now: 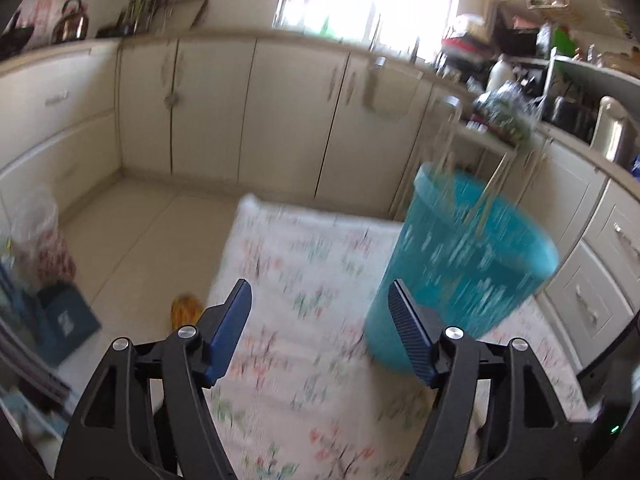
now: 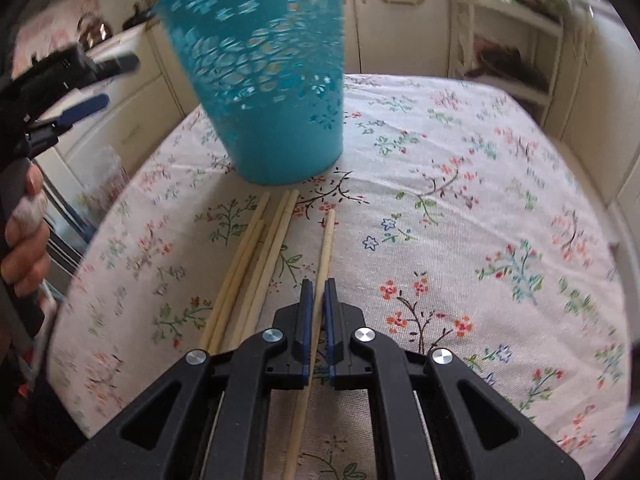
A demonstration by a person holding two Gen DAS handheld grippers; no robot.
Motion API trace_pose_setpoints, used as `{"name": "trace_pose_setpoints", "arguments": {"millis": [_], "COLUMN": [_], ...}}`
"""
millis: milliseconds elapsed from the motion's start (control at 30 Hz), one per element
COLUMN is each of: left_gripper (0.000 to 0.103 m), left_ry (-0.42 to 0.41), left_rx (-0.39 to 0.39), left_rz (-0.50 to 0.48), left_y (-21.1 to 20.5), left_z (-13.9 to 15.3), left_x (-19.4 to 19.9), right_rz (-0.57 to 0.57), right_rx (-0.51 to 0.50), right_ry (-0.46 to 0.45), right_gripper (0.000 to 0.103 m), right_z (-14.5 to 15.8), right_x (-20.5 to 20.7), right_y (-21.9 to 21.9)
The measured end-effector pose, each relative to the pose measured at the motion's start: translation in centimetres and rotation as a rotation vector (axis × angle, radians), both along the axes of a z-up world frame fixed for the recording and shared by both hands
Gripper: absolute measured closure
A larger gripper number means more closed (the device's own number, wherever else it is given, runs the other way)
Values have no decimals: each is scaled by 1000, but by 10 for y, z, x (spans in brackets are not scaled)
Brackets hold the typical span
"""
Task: Organize utensils
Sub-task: 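Grasp a stick with the right tool, lift it over the basket, open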
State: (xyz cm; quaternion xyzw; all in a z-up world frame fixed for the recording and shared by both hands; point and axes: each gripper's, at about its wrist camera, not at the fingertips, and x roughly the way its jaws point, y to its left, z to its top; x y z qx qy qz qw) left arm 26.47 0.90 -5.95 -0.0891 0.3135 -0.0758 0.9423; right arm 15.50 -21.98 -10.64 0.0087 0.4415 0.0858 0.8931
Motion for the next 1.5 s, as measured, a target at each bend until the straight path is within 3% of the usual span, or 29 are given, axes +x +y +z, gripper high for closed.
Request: {"name": "trace_pose_setpoints", "arguments": {"millis": [67,167,267,367,500,633,767,933,1033,1200,1333,1433,1500], "left_gripper": [36,35,32,32,30,30,30,30,30,30,29,27,26], "left_ry": [73,153,178,186,189,201,201,198,196,196,198,199,200], "left_rx": [-22,-63,-129,-135,-118,-138,-138,-155,-165,-163,-152,-142,-136], "left_rz": [8,15,36,33,16,20,20,18,19,22,28,27,27], "left_y": [5,12,21,21,15,17,17,20,22,21,20,18,17], "left_z": [-25,-51,-58,-62,-63,-65,-65,-65,-66,-66,-66,-65,-65], "left_x": [-1,-2,-2,-4,-4,0,0,1,0,1,1,1,1], "right_rz": [-3,-36,-56,-47,-19,-37,-84,-103,-83,-55,-52,-53,-54], "right_rx": [1,160,382,489,555,513,421,347,323,319,320,279,239], "right_ry": [6,1,-108,-245,-436,-557,-571,-500,-466,-477,-528,-514,-445], "right_gripper": [98,98,98,98,97,97,97,97,91,85,75,73,73], "right_z": [1,13,55,105,171,203,199,170,161,165,170,149,121], "right_x": [-1,-7,-19,-16,14,63,104,121,119,85,37,-8,-28], "right_y": [-2,-24,-50,-59,-48,-24,-3,10,13,7,-1,-6,-6]}}
